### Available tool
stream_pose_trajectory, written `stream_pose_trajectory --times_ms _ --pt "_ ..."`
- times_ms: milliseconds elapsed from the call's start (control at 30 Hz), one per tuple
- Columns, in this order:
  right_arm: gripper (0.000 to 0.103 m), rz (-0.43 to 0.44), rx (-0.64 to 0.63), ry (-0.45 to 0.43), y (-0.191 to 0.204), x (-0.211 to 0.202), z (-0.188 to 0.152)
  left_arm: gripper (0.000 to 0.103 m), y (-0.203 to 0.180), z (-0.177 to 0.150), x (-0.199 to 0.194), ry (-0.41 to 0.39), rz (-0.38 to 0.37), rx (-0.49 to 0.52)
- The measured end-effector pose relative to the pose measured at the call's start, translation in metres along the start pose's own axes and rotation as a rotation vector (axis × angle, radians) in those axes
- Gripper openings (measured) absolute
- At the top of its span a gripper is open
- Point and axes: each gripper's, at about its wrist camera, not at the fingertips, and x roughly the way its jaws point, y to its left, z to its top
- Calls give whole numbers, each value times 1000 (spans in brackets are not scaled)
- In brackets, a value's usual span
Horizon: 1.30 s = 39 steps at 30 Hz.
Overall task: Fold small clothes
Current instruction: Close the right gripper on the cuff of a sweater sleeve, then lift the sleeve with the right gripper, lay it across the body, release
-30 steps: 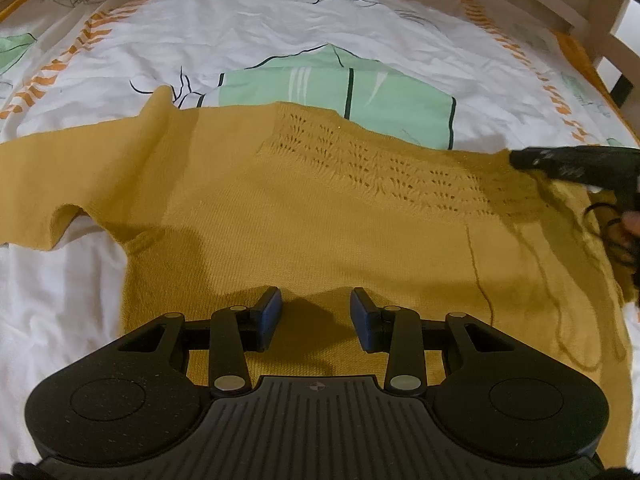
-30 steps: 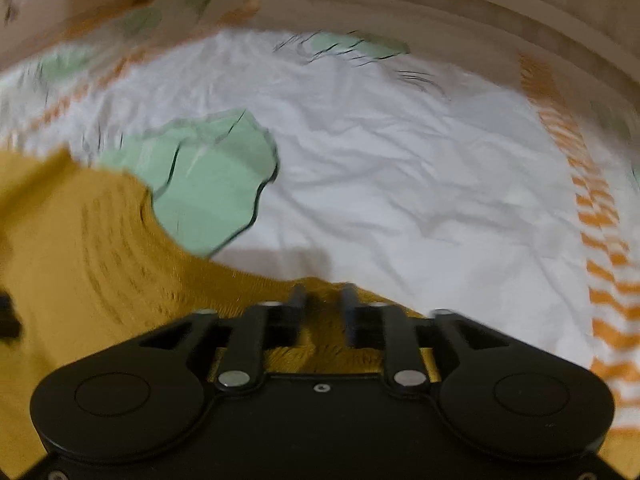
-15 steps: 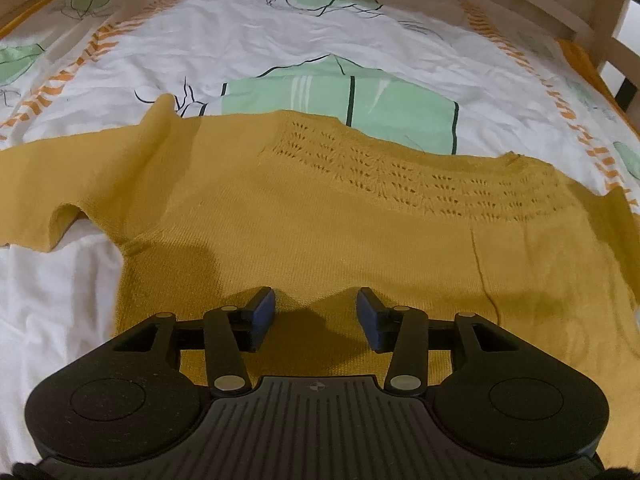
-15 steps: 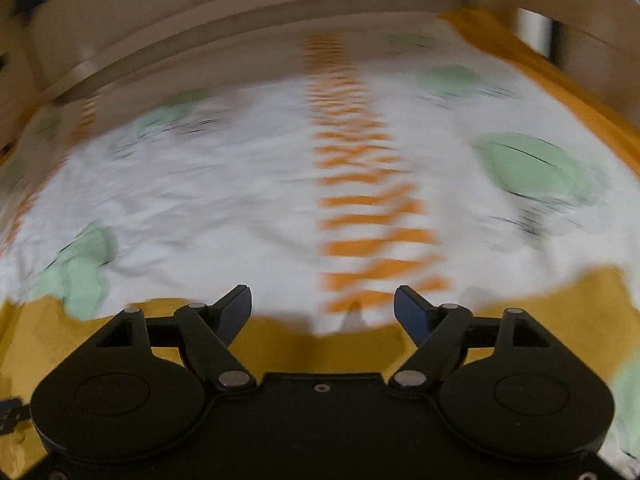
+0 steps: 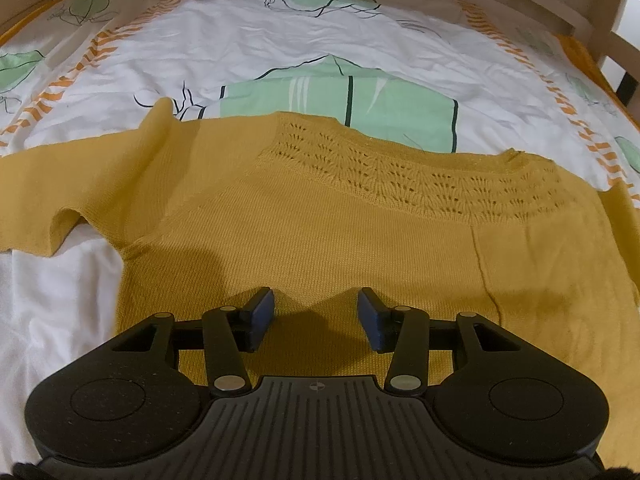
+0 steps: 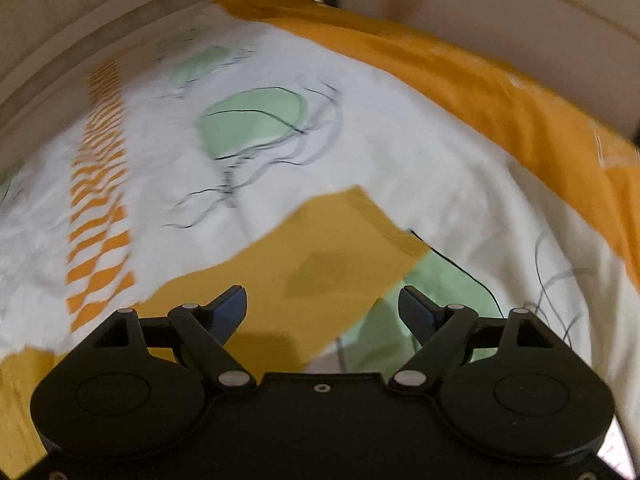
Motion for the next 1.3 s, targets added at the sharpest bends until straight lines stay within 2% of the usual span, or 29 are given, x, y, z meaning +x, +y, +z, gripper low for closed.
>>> stream_pose_trajectory --times_ms 167,367,400,433,467,533,600,767,933,1000,1133,1300 --pt "85 31 116 9 -17 15 -2 45 1 0 1 -1 -3 5" --pt "84 71 207 -31 -26 26 -3 46 0 1 1 1 -1 8" --pt "78 71 215 -38 -27 28 -3 46 0 1 1 1 0 9" --pt "65 62 214 -41 -27 30 -2 46 0 1 1 1 1 11" --pt "59 37 204 -42 -27 31 -1 46 0 0 1 1 2 13" --pt "32 16 200 -56 -28 30 0 46 -1 0 1 2 4 17" --pt "15 37 224 -75 -32 22 0 46 -1 1 1 4 5 21" --pt "12 32 127 -129 -29 -16 16 46 0 3 0 17 -5 12" --pt "12 -67 81 -180 -32 -51 36 46 4 6 -2 30 -27 -25" --pt "12 -77 76 -194 -30 -62 41 46 6 8 -3 36 -38 -39" --pt "12 -36 7 -233 -5 -83 50 45 10 13 -8 50 -68 -65" --pt "12 77 -74 -273 45 -116 48 45 14 22 -28 19 -111 -79"
